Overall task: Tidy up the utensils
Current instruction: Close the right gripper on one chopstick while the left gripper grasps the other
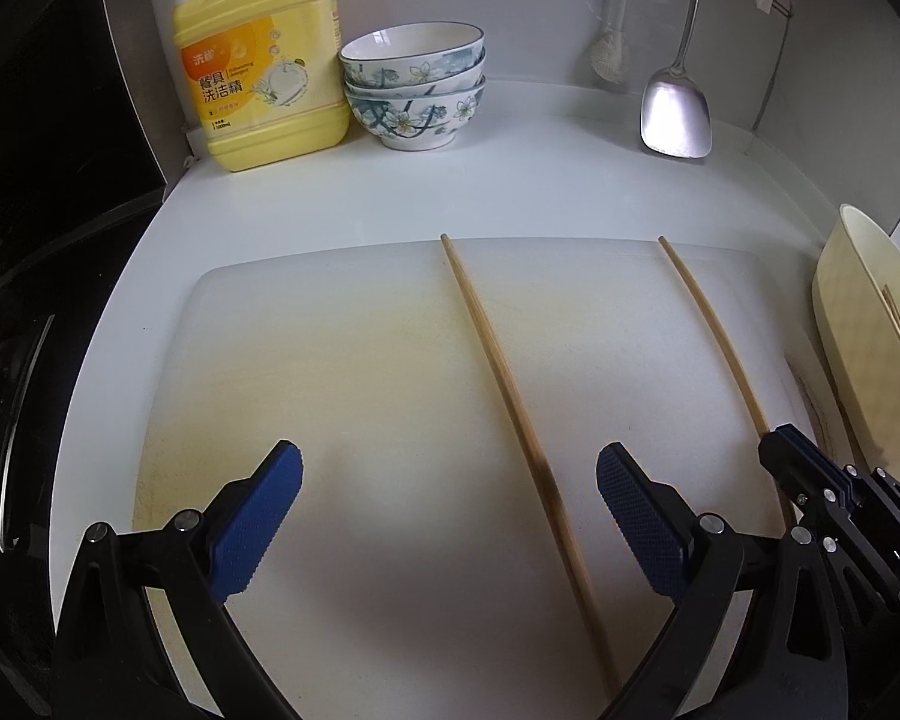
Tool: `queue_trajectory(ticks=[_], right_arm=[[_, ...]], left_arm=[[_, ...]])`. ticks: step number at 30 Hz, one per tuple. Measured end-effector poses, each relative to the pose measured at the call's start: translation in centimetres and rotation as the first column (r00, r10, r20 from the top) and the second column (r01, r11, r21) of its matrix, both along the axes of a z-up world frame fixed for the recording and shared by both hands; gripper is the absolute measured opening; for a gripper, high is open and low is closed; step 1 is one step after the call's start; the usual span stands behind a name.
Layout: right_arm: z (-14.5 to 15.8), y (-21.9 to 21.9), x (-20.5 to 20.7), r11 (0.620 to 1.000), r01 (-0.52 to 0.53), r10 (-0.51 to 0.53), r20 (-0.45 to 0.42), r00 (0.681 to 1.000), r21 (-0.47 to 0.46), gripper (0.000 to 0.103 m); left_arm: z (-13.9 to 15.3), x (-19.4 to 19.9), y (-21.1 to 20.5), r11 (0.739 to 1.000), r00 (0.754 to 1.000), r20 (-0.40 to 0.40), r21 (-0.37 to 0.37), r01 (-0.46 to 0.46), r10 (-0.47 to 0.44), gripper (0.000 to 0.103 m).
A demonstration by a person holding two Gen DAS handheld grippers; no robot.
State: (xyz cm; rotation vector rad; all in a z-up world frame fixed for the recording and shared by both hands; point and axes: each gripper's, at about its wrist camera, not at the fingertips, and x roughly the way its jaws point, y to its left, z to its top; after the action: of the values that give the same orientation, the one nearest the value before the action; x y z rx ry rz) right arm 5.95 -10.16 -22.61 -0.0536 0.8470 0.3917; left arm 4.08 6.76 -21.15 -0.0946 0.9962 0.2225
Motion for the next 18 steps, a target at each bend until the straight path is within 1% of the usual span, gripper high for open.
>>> queue_trajectory(ticks=[4, 7, 9, 14, 16, 18], right_arm=[[0.0, -0.4, 0.2, 1.000, 0.000, 0.001, -0.010, 1.000, 0.010, 0.007], [0.0, -0.5, 0.4, 1.000, -0.002, 0.002, -0.008, 1.000, 0.015, 0.014], [0.0, -0.3, 0.6, 1.000, -0.006, 0.006, -0.004, 1.000, 0.006, 0.023], [0.0, 0.0, 1.0, 1.000, -0.014, 0.014, 0.007, 1.000, -0.023, 0.023], [0.0, 0.2, 1.0, 0.999, -0.015, 0.016, 0.012, 1.000, -0.039, 0.023], [-0.1, 0.4, 0.9, 0.998, -0.016, 0.017, 0.020, 1.000, -0.054, 0.023]], left_arm=[[-0.8, 0.5, -0.3, 1.000, 1.000, -0.028, 0.015, -0.005, 0.006, 0.097], [-1.0, 0.7, -0.2, 1.000, 0.999, -0.027, -0.004, -0.018, 0.018, 0.097], [-1.1, 0.9, -0.1, 1.000, 0.999, -0.023, -0.012, -0.023, 0.023, 0.098], [-1.2, 1.0, -0.3, 1.000, 1.000, 0.001, -0.007, -0.025, 0.025, 0.097], [-1.1, 0.9, -0.4, 1.000, 1.000, 0.007, -0.006, -0.016, 0.016, 0.095], [-1.0, 0.7, -0.7, 1.000, 1.000, 0.014, -0.005, 0.000, 0.000, 0.087]])
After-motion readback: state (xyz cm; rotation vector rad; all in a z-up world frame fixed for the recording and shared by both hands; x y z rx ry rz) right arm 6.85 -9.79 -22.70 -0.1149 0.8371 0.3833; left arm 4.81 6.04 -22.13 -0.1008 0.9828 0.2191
